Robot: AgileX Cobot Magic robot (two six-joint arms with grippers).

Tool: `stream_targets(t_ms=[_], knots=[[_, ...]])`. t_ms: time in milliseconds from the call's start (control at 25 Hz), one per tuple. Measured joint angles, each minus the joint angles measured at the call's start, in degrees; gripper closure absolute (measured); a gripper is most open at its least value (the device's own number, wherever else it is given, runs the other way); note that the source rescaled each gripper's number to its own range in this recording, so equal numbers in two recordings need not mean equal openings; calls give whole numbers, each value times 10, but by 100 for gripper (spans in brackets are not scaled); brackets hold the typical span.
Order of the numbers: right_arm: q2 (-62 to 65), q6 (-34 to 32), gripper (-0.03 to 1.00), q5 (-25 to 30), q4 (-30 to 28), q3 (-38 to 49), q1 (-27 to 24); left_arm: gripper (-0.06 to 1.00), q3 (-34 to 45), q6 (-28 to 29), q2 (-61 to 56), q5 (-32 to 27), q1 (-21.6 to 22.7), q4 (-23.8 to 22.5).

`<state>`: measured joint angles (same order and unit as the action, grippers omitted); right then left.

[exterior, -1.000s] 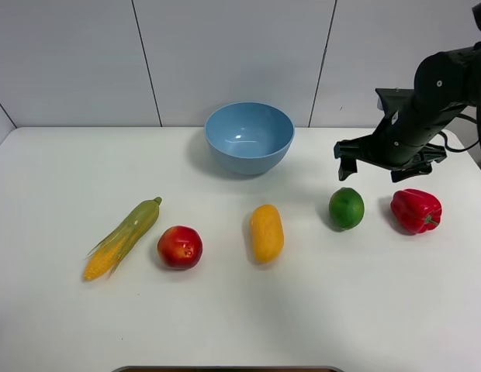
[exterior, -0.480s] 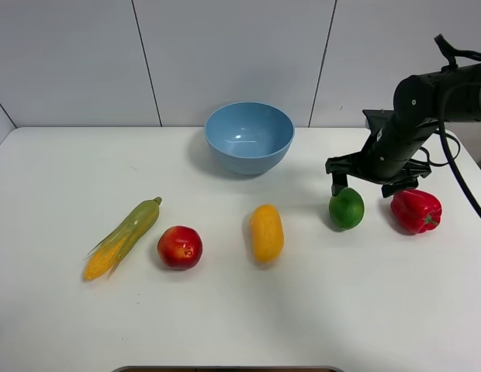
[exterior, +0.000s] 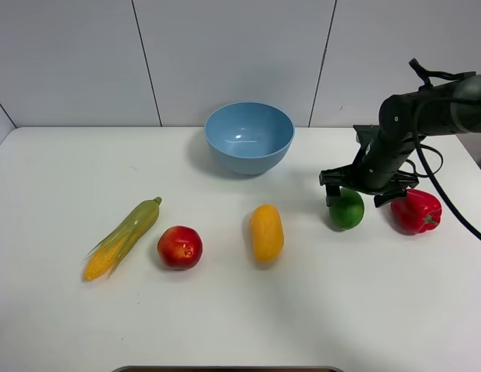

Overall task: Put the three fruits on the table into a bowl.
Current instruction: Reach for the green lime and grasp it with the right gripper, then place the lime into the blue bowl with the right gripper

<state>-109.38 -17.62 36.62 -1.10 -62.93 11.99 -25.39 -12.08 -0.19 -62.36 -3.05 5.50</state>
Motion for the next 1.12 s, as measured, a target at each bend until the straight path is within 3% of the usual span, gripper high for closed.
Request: stream_targets(t_ms=[440, 560, 720, 760, 1120], knots=[[-45, 1, 12, -26, 0, 0, 0, -5, 0, 0, 0, 0, 0, 0], [-49, 4, 25, -30, 0, 0, 0, -5, 0, 0, 0, 0, 0, 0], [-49, 6, 72, -31, 0, 0, 0, -5, 0, 0, 0, 0, 0, 0], [-49, 6, 77, -32, 0, 0, 0, -5, 0, 0, 0, 0, 0, 0], [-49, 6, 77, -33, 0, 0, 0, -5, 0, 0, 0, 0, 0, 0]])
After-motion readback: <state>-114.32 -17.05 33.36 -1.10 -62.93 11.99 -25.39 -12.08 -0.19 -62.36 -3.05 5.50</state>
